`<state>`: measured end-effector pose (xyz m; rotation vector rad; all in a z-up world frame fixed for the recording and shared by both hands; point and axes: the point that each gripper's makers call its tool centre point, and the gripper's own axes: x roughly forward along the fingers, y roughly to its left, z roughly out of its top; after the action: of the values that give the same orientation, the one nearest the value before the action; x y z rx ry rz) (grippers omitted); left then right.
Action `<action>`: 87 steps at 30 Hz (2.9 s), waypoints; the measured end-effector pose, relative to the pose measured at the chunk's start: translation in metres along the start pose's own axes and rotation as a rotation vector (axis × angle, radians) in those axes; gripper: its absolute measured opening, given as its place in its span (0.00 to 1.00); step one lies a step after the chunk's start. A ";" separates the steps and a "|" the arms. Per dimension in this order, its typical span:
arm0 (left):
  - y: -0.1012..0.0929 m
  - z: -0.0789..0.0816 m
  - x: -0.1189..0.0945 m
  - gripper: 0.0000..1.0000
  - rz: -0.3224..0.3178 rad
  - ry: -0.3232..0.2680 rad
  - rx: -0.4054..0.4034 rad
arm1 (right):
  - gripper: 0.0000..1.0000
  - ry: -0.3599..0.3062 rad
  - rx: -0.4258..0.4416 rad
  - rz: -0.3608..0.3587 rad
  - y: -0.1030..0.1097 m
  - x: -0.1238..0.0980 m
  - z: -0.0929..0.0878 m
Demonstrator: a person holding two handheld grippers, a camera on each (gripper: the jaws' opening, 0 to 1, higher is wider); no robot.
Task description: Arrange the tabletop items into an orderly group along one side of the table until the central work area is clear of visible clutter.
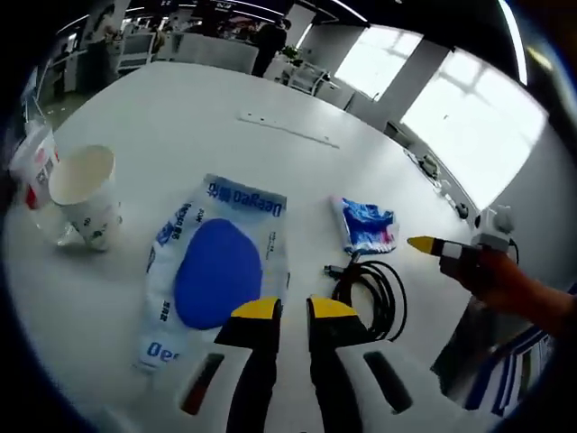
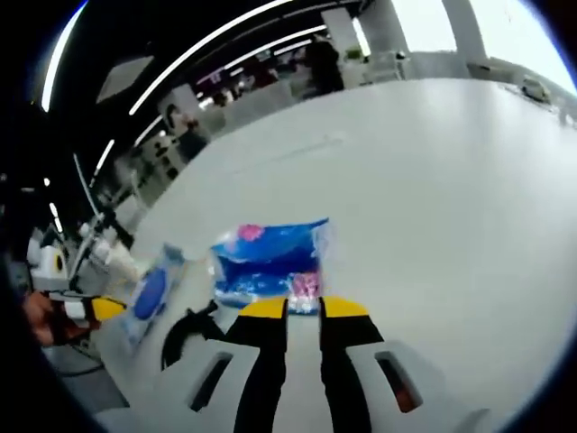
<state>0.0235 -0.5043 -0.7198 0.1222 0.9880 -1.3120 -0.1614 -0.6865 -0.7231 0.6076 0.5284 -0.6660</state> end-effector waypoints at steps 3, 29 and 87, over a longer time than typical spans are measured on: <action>0.002 -0.004 -0.009 0.09 -0.001 -0.007 -0.010 | 0.11 -0.001 -0.011 -0.002 0.006 -0.004 -0.001; 0.021 -0.034 -0.040 0.09 0.017 -0.013 -0.124 | 0.11 0.011 -0.079 0.039 0.046 -0.014 -0.018; 0.043 -0.067 -0.023 0.07 0.095 0.033 -0.339 | 0.13 0.048 -0.083 0.135 0.111 -0.059 -0.083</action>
<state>0.0253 -0.4348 -0.7643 -0.0683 1.2044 -1.0435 -0.1449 -0.5379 -0.7069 0.5768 0.5520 -0.5003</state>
